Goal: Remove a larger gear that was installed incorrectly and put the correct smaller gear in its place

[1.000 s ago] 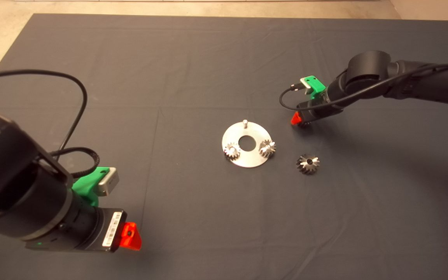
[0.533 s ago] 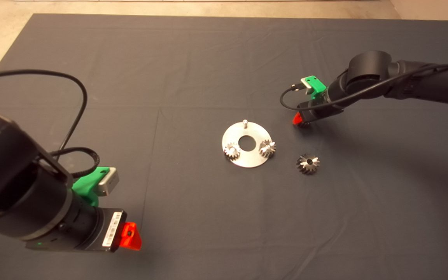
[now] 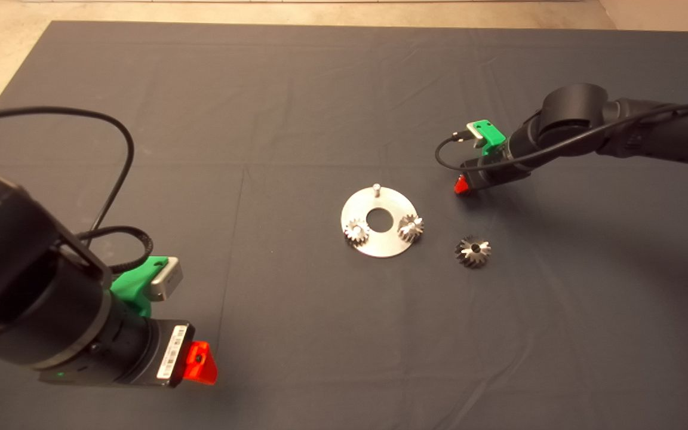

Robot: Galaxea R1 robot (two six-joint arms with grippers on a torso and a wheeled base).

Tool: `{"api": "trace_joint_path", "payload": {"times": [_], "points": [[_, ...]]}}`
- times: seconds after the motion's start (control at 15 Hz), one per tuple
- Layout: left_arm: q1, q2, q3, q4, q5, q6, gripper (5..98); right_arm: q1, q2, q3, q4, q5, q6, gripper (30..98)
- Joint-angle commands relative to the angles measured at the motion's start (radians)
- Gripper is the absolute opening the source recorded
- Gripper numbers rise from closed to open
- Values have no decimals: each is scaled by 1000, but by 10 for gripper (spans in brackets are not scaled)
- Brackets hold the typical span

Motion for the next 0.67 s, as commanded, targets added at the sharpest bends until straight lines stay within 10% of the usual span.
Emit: {"api": "trace_joint_path", "payload": {"times": [0.0,0.6], "points": [[-7,1,15,-12,51,-8,976,16,-8,0,-26,2,5,517],[-7,0,13,-12,51,-8,976,17,0,0,-24,32,-4,458]]}}
